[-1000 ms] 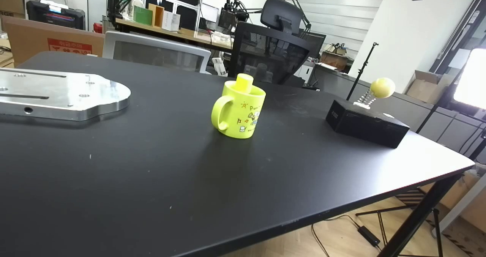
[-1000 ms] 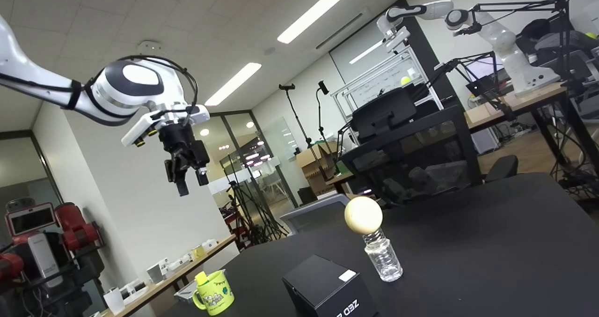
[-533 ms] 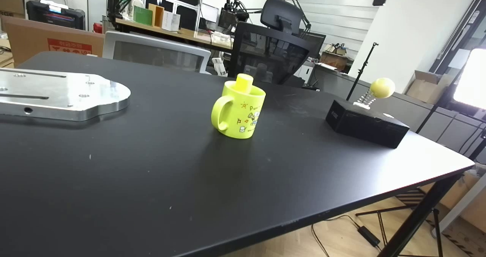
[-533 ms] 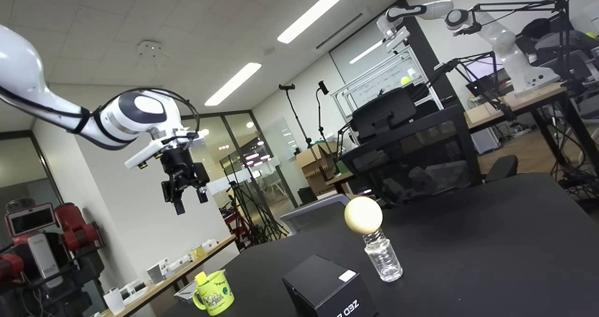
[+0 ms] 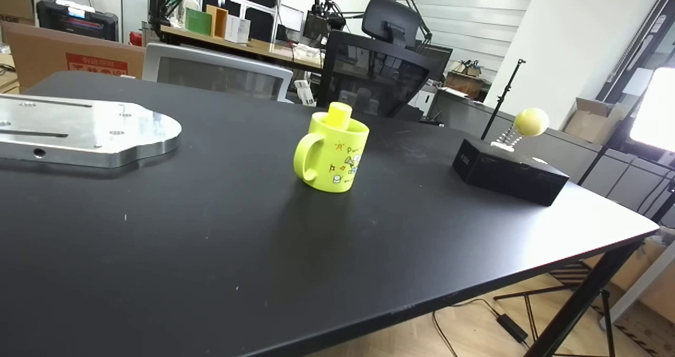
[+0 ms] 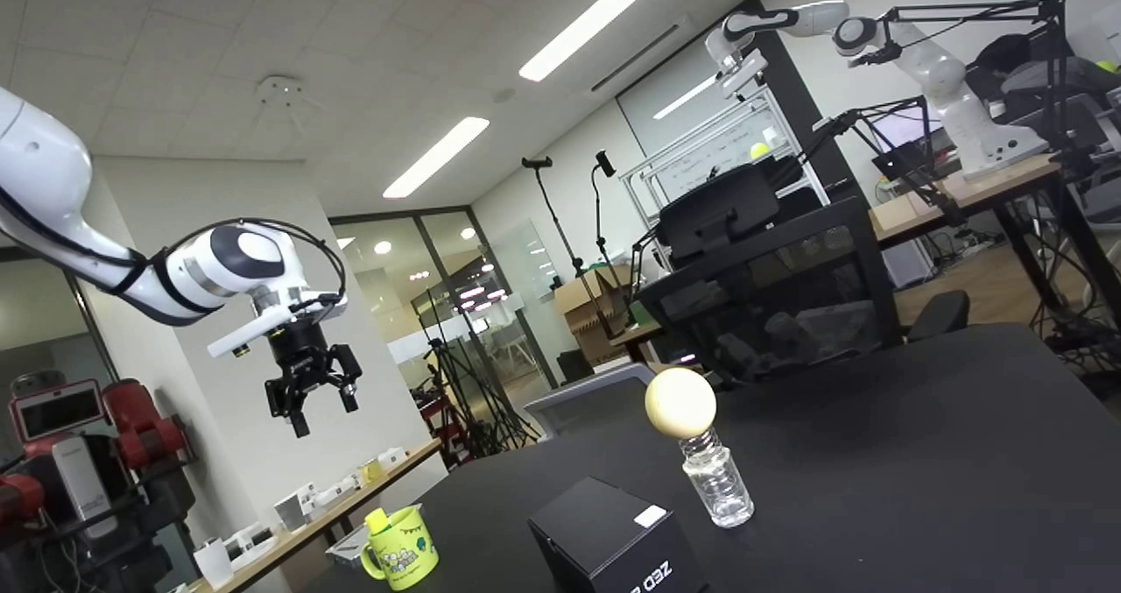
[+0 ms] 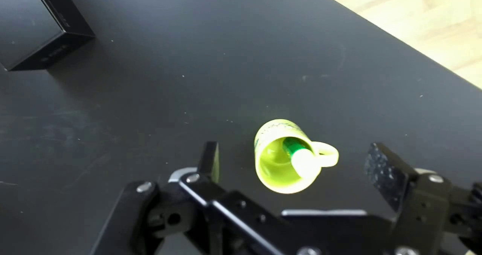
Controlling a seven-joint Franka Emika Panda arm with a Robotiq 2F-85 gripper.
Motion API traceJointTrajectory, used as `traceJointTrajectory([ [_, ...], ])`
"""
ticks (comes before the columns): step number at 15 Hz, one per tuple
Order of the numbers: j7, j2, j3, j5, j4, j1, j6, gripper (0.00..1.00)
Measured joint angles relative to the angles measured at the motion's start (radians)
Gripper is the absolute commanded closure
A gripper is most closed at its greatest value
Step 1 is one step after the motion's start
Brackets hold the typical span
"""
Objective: Remove the glue stick from the yellow cup and put it on the black box
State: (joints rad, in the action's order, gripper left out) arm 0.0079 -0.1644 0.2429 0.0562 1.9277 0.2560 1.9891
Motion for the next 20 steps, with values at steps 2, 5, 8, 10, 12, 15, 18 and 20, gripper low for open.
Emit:
traceJointTrajectory([
  [2, -0.017, -0.025, 0.017, 0.000, -0.021, 0.023, -0.002, 0.00],
  [5, -0.038, -0.044, 0.031, 0.000, -0.039, 0.043, -0.018, 0.00],
  [8, -0.038, -0.045, 0.028, 0.000, -0.038, 0.043, -0.017, 0.00],
  [10, -0.038, -0.045, 0.027, 0.000, -0.038, 0.043, -0.017, 0.00],
  [12, -0.038, -0.045, 0.027, 0.000, -0.038, 0.043, -0.017, 0.00],
  [15, -0.038, -0.045, 0.027, 0.000, -0.038, 0.043, -0.017, 0.00],
  [18, -0.038, -0.045, 0.027, 0.000, -0.038, 0.043, -0.017, 0.00],
  [20, -0.038, -0.045, 0.027, 0.000, -0.038, 0.043, -0.017, 0.00],
])
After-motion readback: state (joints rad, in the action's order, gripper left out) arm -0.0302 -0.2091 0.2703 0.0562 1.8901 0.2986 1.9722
